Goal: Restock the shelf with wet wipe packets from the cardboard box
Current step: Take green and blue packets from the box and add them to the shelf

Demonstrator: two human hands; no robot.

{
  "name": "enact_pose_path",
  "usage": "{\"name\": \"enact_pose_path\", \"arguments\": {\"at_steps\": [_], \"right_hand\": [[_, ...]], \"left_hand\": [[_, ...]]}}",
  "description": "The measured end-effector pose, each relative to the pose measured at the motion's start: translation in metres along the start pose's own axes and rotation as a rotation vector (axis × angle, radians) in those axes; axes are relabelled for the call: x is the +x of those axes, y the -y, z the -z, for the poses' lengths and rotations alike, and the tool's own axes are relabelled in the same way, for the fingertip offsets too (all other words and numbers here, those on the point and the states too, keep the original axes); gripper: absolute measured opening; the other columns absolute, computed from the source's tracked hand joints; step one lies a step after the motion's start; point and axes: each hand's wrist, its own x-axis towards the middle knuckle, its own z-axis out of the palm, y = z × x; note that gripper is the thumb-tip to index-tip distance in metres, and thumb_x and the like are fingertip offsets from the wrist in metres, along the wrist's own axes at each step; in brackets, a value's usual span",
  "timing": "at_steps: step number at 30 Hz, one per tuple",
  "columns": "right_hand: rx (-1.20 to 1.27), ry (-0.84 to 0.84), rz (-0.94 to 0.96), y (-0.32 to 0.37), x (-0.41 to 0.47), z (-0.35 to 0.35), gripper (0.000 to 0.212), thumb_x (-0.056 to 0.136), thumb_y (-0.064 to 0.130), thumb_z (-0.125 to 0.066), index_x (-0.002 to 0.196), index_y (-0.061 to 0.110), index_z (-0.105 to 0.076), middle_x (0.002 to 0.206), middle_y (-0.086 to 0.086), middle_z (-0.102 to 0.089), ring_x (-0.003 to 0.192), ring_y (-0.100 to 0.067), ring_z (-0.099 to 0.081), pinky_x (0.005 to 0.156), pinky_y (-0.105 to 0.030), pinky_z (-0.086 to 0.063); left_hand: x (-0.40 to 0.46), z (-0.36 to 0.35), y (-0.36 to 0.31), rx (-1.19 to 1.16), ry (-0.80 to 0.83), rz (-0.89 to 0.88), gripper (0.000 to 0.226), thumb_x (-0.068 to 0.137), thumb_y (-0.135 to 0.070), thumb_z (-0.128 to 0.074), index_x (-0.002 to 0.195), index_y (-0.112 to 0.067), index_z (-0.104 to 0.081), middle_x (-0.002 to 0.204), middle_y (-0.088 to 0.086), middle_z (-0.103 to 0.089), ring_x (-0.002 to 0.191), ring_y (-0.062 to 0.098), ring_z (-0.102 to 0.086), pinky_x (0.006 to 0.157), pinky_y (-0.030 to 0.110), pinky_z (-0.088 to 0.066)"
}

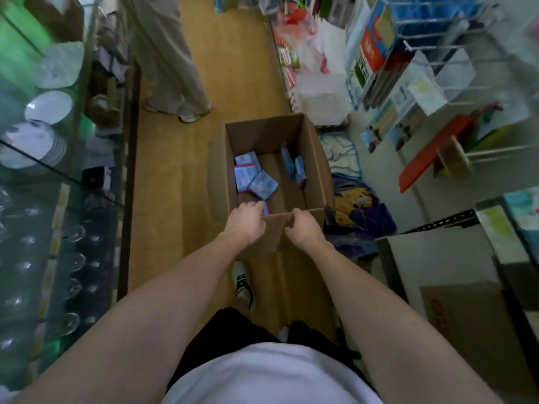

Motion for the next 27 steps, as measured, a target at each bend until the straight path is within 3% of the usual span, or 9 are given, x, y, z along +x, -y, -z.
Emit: {"name": "enact_pose_path", "arguments": {"at_steps": [11,17,27], "right_hand": [[-0.019,0.025,-0.134,0.049,0.113,0.031,0.023,0.092,0.018,-0.058,0.113,0.011,-0.055,0.119,-0.011,-0.051,0.109,-0.030,-0.054,0.094,-0.041,-0.048],[-0.029,0.083,-0.160,0.047,0.162,0.031,0.027,0.091,0.019,-0.059,0.115,0.009,-0.054,0.123,-0.014,-0.050,0.115,-0.034,-0.052,0.098,-0.045,-0.047],[-0.103,0.366,-0.189,-0.003,0.251,-0.019,0.034,0.090,0.022,-0.060,0.120,0.007,-0.057,0.122,-0.017,-0.053,0.115,-0.036,-0.054,0.096,-0.042,-0.048]], "left_hand": [[0.129,0.021,0.047,-0.068,0.168,-0.044,0.025,0.090,-0.018,-0.053,0.115,-0.013,-0.054,0.121,0.012,-0.058,0.112,0.032,-0.054,0.089,0.043,-0.049],[0.166,0.006,0.061,-0.090,0.280,0.013,0.039,0.089,-0.017,-0.054,0.127,-0.012,-0.050,0.123,0.013,-0.056,0.112,0.033,-0.054,0.087,0.043,-0.049],[0.229,-0.079,0.075,-0.188,0.471,0.232,0.042,0.089,-0.015,-0.057,0.129,-0.007,-0.047,0.128,0.016,-0.052,0.118,0.036,-0.051,0.095,0.046,-0.046]]}}
